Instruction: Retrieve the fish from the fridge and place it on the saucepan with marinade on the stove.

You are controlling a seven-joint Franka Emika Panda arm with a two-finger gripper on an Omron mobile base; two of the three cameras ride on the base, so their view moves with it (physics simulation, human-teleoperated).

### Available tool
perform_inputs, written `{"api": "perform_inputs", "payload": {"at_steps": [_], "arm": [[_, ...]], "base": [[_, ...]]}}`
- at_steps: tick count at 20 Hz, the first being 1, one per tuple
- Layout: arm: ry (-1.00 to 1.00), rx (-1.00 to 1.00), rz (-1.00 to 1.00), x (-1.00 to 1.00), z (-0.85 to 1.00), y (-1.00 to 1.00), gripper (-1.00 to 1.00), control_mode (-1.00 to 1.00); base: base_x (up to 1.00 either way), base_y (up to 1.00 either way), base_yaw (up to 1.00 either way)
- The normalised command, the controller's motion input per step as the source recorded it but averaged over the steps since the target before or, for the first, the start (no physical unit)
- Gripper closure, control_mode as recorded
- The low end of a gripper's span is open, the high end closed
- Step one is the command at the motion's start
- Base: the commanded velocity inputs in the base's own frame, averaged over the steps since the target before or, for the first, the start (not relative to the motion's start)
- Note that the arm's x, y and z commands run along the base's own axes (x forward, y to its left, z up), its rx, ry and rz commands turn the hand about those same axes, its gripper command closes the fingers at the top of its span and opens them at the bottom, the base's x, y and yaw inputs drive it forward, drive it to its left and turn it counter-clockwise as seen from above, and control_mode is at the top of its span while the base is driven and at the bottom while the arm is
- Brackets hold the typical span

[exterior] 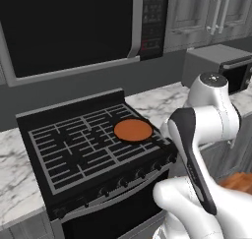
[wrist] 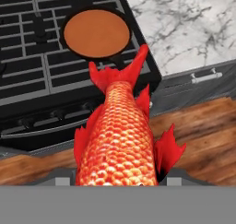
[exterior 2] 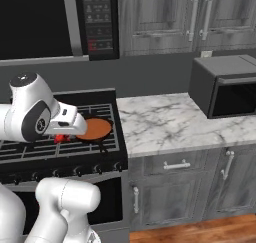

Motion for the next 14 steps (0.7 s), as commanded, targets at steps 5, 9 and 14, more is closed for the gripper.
{"api": "perform_inputs", "payload": {"at_steps": [5,9,14], "arm": [[0.00,0.00,0.03,0.41,-0.17,0.13,1.00,-1.00],[0.00,0.00,0.07,0.49,-0.34,0.05,1.00,-1.00],[0.00,0.01,0.09,0.65,-0.37,0.00,1.00,-1.00]], "base": [[0.00,0.00,0.00],[0.00,0.00,0.00],[0.00,0.00,0.00]]}}
